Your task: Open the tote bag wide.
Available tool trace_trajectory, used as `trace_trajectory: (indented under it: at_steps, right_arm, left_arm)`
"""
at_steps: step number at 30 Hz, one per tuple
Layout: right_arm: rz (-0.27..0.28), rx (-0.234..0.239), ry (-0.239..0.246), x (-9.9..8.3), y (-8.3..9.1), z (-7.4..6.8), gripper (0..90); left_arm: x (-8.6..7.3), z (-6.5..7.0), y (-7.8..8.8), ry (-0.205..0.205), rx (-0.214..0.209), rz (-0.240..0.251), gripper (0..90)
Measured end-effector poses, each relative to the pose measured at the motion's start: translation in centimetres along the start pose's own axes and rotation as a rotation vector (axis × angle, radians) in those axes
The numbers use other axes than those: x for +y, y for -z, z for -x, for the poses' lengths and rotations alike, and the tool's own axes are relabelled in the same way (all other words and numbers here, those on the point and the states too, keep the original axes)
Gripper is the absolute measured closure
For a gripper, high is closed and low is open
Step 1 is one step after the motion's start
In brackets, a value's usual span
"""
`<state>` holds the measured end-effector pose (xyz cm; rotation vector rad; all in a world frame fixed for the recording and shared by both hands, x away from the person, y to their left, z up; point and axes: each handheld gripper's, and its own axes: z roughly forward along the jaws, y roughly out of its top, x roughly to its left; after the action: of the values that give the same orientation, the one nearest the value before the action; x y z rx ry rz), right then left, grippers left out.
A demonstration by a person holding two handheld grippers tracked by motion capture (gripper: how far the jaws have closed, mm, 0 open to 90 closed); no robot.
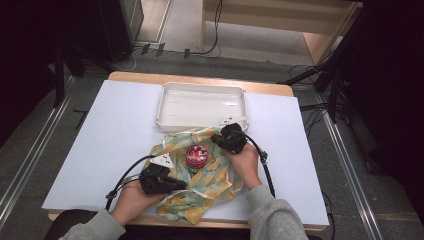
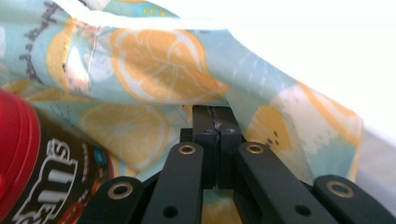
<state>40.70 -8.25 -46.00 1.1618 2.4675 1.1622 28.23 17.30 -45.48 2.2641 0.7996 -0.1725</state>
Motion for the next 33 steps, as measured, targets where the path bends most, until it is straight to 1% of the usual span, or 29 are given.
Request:
trace_trajectory:
  at_steps: [2, 3, 5, 7, 8, 10, 11, 12, 15, 17, 18, 19, 20, 21, 23, 24, 25, 26, 27, 28, 30, 31, 33]
  right_arm:
    - [0.005, 0.000, 0.000, 0.3, -0.1, 0.0, 90.0]
    - [-0.003, -0.003, 0.002, 0.5, -0.2, 0.1, 90.0]
    - [-0.013, -0.012, -0.009, 0.6, -0.3, 0.2, 90.0]
    - [-0.013, -0.004, -0.018, 0.6, -0.3, 0.1, 90.0]
    - [-0.009, 0.003, -0.008, 0.6, -0.3, 0.1, 90.0]
    - [-0.013, 0.016, -0.006, 0.7, 0.0, -0.3, 90.0]
    - [-0.008, 0.022, 0.002, 0.7, 0.1, -0.4, 90.0]
    - [-0.013, 0.027, 0.000, 0.7, 0.3, -0.7, 90.0]
    - [-0.013, 0.032, 0.034, 0.8, 1.1, -1.4, 90.0]
    - [-0.009, 0.040, 0.039, 0.8, 1.7, -1.8, 90.0]
    - [-0.002, 0.038, 0.042, 1.0, 2.2, -2.2, 90.0]
    - [0.006, 0.042, 0.058, 1.0, 2.4, -2.2, 90.0]
    - [0.007, 0.047, 0.049, 1.1, 2.7, -2.5, 90.0]
    - [0.018, 0.053, 0.060, 1.3, 3.0, -2.6, 90.0]
    - [0.024, 0.064, 0.062, 1.4, 3.6, -3.0, 90.0]
    - [0.022, 0.067, 0.068, 1.4, 3.8, -3.1, 90.0]
    - [0.012, 0.065, 0.063, 1.3, 3.9, -3.3, 90.0]
    - [0.007, 0.073, 0.068, 1.2, 4.0, -3.4, 90.0]
    - [0.000, 0.075, 0.069, 1.1, 4.1, -3.5, 90.0]
    - [-0.002, 0.078, 0.064, 1.0, 4.3, -3.6, 90.0]
    - [-0.002, 0.081, 0.068, 0.7, 4.6, -3.8, 90.0]
    - [-0.001, 0.084, 0.067, 0.5, 4.8, -4.0, 90.0]
    - [-0.002, 0.093, 0.066, 0.1, 5.2, -4.1, 90.0]
  left_arm:
    - [-0.1, 0.0, -0.1, 0.001, -0.008, -0.003, 87.9]
    - [-0.2, 0.0, -0.1, 0.000, -0.011, -0.018, 87.8]
    - [-0.4, 0.0, -0.1, -0.002, -0.016, -0.022, 87.7]
    - [-0.4, 0.0, 0.0, 0.005, -0.018, -0.009, 87.6]
    - [-0.3, -0.1, 0.2, 0.003, -0.015, 0.003, 87.6]
    - [-0.1, -0.1, 0.4, 0.009, -0.017, 0.015, 87.0]
    - [0.1, -0.2, 0.5, 0.010, -0.014, 0.017, 86.4]
    - [0.1, -0.2, 0.6, 0.009, -0.014, 0.018, 85.3]
    - [0.5, -0.2, 1.1, 0.013, -0.014, 0.037, 82.2]
    - [0.9, 0.0, 1.4, 0.000, -0.002, 0.040, 81.0]
    - [1.0, 0.0, 1.4, -0.002, -0.004, 0.043, 80.5]
    - [1.1, 0.0, 1.5, -0.004, -0.003, 0.043, 80.5]
    - [1.3, 0.0, 1.6, -0.006, -0.001, 0.044, 80.5]
    - [1.5, 0.0, 1.7, -0.008, 0.002, 0.047, 80.5]
    - [1.8, 0.0, 2.0, -0.017, 0.005, 0.054, 80.3]
    - [2.0, -0.1, 2.1, -0.022, 0.009, 0.057, 80.2]
    - [2.2, -0.2, 2.3, -0.025, 0.015, 0.055, 80.2]
    - [2.4, -0.3, 2.4, -0.021, 0.014, 0.060, 80.9]
    - [2.6, -0.5, 2.6, -0.025, 0.014, 0.054, 83.0]
    - [2.9, -0.7, 2.9, -0.022, 0.021, 0.057, 85.4]
    - [3.3, -1.1, 3.4, -0.020, 0.032, 0.067, 88.5]
    - [3.6, -1.5, 3.8, -0.012, 0.041, 0.080, 89.5]
    - [4.0, -2.1, 4.5, -0.005, 0.057, 0.097, 90.0]
